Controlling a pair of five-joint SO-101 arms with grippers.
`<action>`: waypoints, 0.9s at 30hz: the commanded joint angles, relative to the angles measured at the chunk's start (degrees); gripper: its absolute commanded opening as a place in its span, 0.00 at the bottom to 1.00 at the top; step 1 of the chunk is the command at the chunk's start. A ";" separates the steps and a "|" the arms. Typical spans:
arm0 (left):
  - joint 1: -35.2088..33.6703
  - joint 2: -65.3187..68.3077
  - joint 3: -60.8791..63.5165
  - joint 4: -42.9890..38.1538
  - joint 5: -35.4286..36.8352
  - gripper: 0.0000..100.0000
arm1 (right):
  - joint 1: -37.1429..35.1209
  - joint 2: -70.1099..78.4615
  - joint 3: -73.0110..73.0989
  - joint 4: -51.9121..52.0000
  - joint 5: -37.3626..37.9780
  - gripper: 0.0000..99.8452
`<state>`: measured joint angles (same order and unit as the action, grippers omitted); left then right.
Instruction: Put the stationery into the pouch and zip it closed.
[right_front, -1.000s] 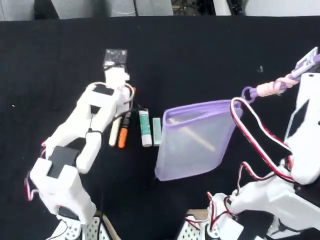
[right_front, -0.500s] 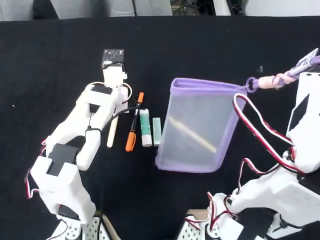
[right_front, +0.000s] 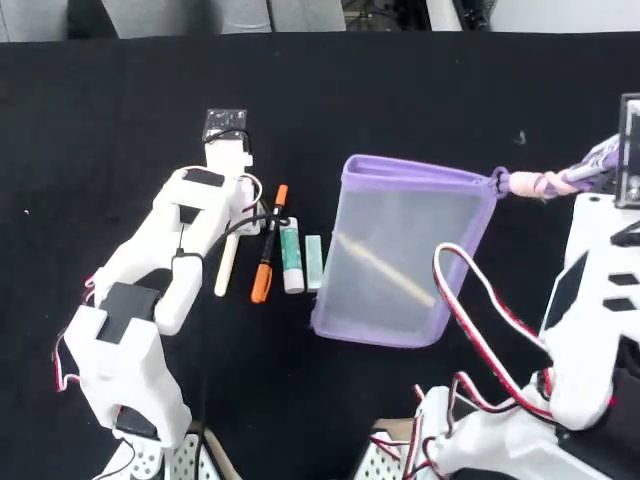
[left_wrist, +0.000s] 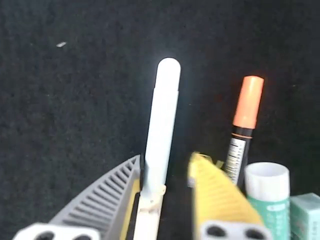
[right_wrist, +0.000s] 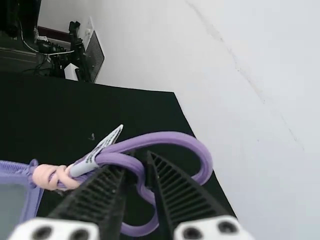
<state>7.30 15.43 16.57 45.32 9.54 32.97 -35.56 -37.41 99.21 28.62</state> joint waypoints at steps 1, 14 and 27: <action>-0.22 3.52 -6.55 1.14 0.18 0.04 | 0.44 -1.54 2.86 -2.20 -0.09 0.01; -1.27 5.36 -25.98 11.69 0.62 0.03 | 0.44 -1.45 4.09 -2.46 -0.09 0.01; 9.01 -37.01 -25.80 10.55 1.76 0.03 | 0.53 -1.71 5.85 1.49 -0.09 0.01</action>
<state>10.81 -6.37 -9.19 57.36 9.63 32.97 -36.70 -33.10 99.56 28.62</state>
